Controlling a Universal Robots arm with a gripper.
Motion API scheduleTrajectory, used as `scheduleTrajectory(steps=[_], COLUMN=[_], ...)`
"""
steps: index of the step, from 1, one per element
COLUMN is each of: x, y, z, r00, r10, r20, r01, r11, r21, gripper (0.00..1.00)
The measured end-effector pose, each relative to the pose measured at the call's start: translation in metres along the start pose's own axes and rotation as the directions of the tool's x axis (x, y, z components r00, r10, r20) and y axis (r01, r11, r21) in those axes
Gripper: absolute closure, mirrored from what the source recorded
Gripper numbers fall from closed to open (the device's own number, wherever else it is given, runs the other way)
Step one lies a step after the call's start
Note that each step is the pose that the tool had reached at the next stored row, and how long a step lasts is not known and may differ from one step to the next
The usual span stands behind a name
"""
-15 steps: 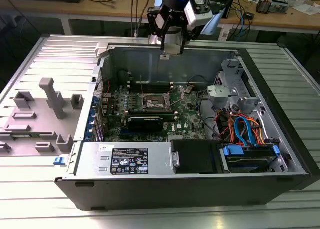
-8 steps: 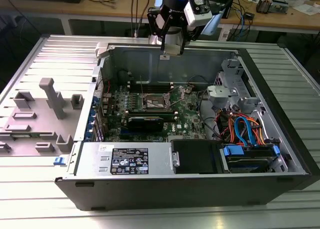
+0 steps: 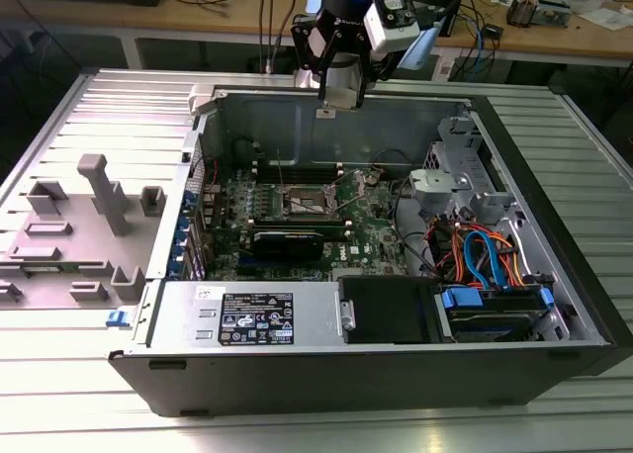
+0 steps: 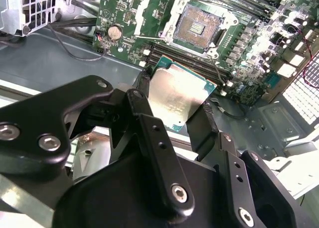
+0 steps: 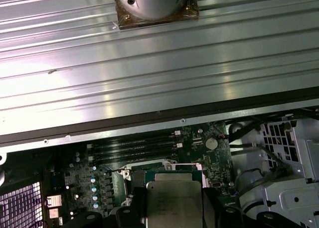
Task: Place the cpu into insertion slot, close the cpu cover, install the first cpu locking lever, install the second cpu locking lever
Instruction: 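Place the cpu into insertion slot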
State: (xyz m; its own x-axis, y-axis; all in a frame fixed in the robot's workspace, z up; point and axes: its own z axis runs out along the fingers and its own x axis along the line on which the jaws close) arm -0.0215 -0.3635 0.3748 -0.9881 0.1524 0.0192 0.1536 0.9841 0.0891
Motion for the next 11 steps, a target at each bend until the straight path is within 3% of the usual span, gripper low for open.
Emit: scheduleTrajectory(steps=[11], x=[-0.0001], y=[-0.0003], z=[0.0001], r00=[0.9996], r10=[0.027], r20=[0.0024], r01=[-0.027], r11=[0.9996], r21=[-0.0005], gripper=[0.46])
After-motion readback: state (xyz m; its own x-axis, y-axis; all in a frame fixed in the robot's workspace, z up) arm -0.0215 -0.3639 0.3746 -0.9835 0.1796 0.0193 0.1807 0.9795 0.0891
